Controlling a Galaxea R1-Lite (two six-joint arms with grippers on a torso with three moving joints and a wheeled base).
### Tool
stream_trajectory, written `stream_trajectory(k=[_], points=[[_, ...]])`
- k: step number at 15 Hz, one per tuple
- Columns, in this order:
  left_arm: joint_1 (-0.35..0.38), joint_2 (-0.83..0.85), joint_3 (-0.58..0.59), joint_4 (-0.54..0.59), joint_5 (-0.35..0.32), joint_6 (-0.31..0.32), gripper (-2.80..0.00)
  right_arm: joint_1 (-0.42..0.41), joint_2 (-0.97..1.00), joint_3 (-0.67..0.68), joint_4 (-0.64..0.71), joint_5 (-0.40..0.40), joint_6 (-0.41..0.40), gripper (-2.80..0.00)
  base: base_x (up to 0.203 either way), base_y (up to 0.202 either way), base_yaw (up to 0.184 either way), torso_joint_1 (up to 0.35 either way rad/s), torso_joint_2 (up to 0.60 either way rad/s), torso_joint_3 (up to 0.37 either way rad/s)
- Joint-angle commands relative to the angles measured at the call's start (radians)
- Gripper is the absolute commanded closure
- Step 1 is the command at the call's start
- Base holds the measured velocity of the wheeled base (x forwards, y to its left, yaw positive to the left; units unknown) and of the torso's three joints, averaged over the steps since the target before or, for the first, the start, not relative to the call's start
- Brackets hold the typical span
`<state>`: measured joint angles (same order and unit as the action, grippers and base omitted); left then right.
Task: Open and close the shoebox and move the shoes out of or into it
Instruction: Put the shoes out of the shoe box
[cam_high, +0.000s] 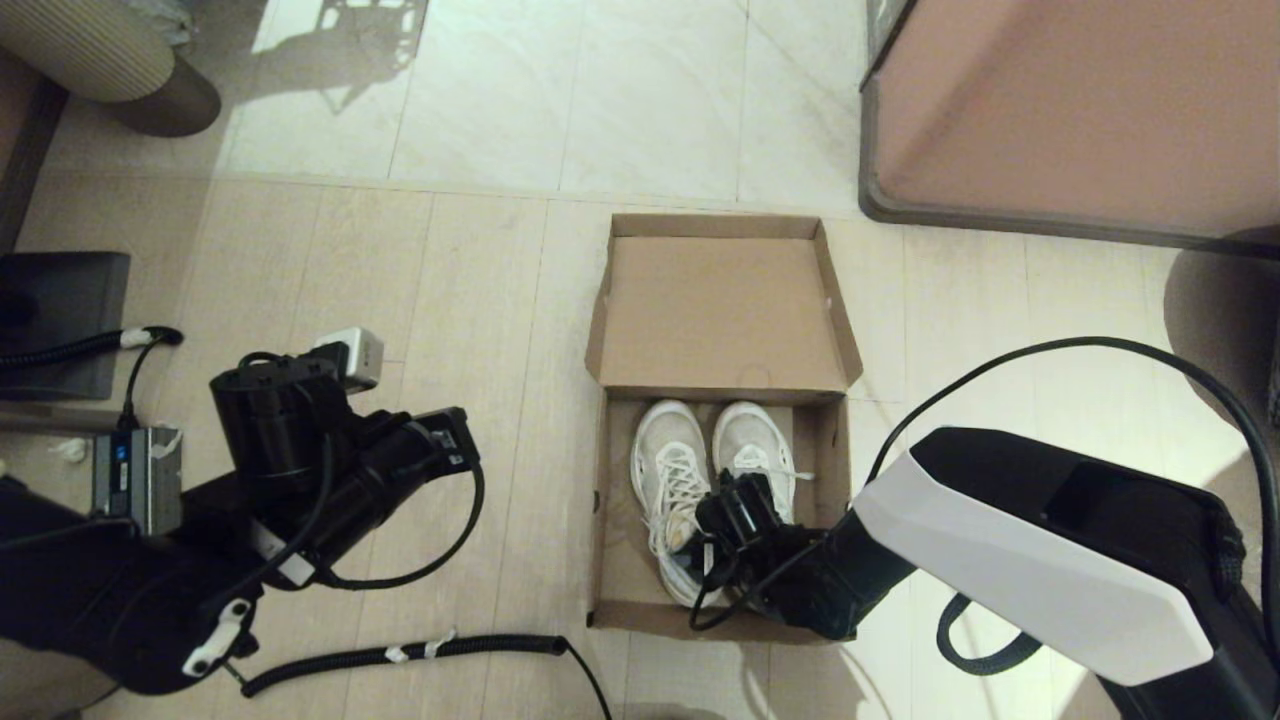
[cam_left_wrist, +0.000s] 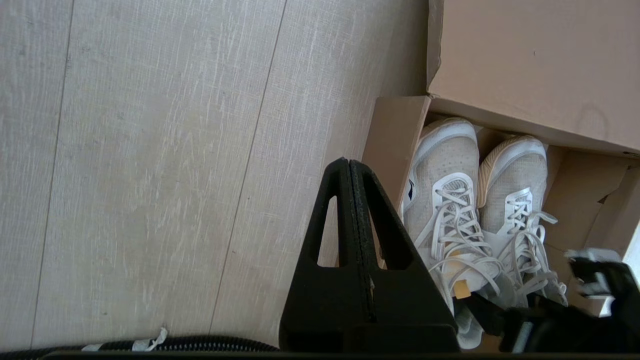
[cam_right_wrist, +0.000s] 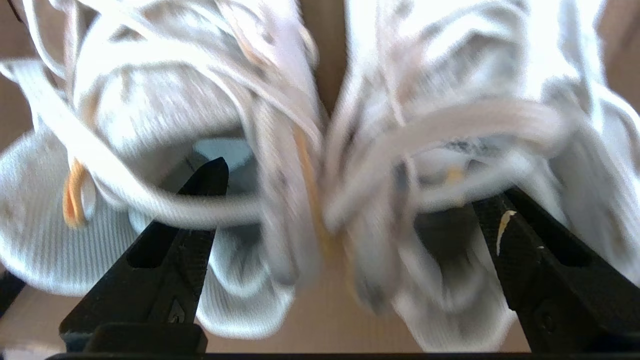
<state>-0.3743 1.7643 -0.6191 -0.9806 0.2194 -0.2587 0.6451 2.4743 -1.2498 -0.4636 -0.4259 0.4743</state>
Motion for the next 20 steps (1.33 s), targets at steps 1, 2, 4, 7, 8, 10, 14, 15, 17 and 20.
stream_trajectory(k=[1,2,4,7,8,10,14,15,17,20], points=[[0.0,-0.009,0.002,-0.006,0.003,-0.002,0.0,0.001,0.041,-0.033,-0.001,-0.002,-0.004,0.0,0.0,0.0,0.0,0.0,0.0,0.0],[0.0,-0.01,0.003,-0.006,0.003,-0.002,0.0,0.001,0.046,-0.034,0.0,-0.002,-0.005,0.0,0.0,0.0,0.0,0.0,0.0,0.0],[0.0,-0.025,0.018,-0.006,0.004,-0.002,0.0,0.001,0.046,-0.04,0.025,-0.002,-0.006,0.0,0.0,0.0,0.0,0.0,0.0,0.0],[0.0,-0.042,0.034,-0.004,0.005,-0.001,0.0,0.001,0.036,-0.074,0.105,-0.002,-0.001,0.0,0.0,0.0,0.0,0.0,0.0,0.0],[0.0,-0.046,0.038,-0.004,0.005,-0.001,0.0,0.001,0.015,-0.074,0.107,-0.001,0.0,0.0,0.0,0.0,0.0,0.0,0.0,0.0],[0.0,-0.053,0.038,-0.004,0.005,-0.001,0.0,0.001,-0.057,-0.067,0.138,0.007,0.01,0.0,0.0,0.0,0.0,0.0,0.0,0.0],[0.0,-0.057,0.039,-0.004,0.005,-0.001,0.0,0.005,-0.272,-0.059,0.355,0.112,0.092,0.0,0.0,0.0,0.0,0.0,0.0,0.0],[0.0,-0.057,0.041,-0.004,0.005,-0.001,0.0,0.007,-0.343,-0.058,0.442,0.152,0.123,0.0,0.0,0.0,0.0,0.0,0.0,0.0],[0.0,-0.06,0.056,-0.004,0.005,-0.001,0.0,0.011,-0.478,-0.058,0.598,0.228,0.191,0.0,0.0,0.0,0.0,0.0,0.0,0.0],[-0.002,-0.069,0.076,-0.006,0.003,0.001,0.0,0.014,-0.663,-0.056,0.806,0.326,0.279,0.0,0.0,0.0,0.0,0.0,0.0,0.0]])
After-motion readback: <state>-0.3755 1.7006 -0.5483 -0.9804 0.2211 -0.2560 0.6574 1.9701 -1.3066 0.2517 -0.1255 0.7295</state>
